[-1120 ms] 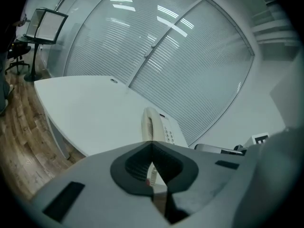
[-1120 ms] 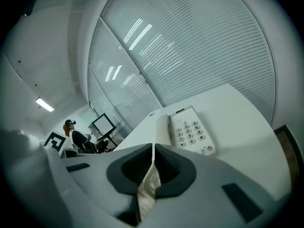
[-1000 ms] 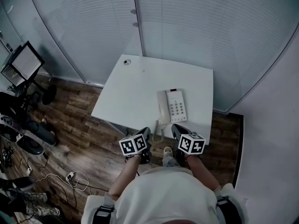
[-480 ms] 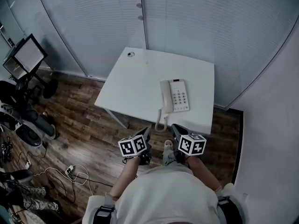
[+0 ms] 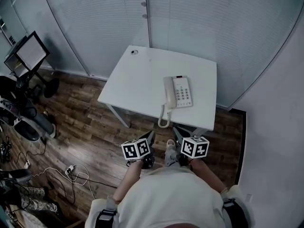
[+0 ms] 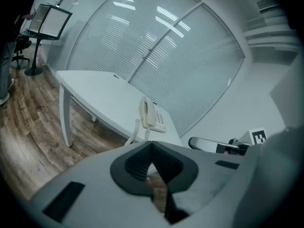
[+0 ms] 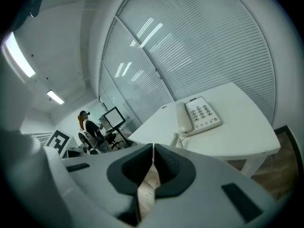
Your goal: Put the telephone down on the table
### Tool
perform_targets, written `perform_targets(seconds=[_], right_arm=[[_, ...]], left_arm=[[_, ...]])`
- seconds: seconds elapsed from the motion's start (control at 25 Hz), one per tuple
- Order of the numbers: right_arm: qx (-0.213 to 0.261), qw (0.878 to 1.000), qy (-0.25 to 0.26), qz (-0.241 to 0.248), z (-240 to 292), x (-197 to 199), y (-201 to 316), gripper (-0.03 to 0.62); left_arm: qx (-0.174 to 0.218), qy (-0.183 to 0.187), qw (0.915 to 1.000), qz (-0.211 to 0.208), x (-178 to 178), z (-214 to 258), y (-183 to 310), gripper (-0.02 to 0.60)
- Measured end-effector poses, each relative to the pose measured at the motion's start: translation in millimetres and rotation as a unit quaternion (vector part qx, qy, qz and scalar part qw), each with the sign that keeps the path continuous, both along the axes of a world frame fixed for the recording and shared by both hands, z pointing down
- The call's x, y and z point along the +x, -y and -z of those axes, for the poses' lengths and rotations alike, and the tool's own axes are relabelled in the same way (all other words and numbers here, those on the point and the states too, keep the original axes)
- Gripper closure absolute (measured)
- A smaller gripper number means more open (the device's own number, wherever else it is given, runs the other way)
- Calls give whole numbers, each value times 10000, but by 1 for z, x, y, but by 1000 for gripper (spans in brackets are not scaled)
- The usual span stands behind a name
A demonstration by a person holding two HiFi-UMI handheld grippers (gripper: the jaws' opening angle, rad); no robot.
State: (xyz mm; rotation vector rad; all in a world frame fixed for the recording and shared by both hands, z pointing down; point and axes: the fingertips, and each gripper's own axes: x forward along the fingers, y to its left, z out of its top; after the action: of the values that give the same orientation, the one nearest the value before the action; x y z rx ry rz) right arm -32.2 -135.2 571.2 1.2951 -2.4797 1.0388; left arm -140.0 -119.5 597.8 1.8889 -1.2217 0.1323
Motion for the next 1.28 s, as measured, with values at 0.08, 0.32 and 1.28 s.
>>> perform_targets(seconds=[0.08,0.32,1.28], right_arm=[[23,10000,12,33,0,-3,-8,566],[55,10000,38,72,0,-8,-24,566],[133,9995,32,288,-3,-14,-45,574]], left_arm=[[10,-2,10000,-22,0,0,-8,560],[19,-35,10000,-35,-2,0,-26,560],[6,-116,9998,162,-6,-1,-45,560]])
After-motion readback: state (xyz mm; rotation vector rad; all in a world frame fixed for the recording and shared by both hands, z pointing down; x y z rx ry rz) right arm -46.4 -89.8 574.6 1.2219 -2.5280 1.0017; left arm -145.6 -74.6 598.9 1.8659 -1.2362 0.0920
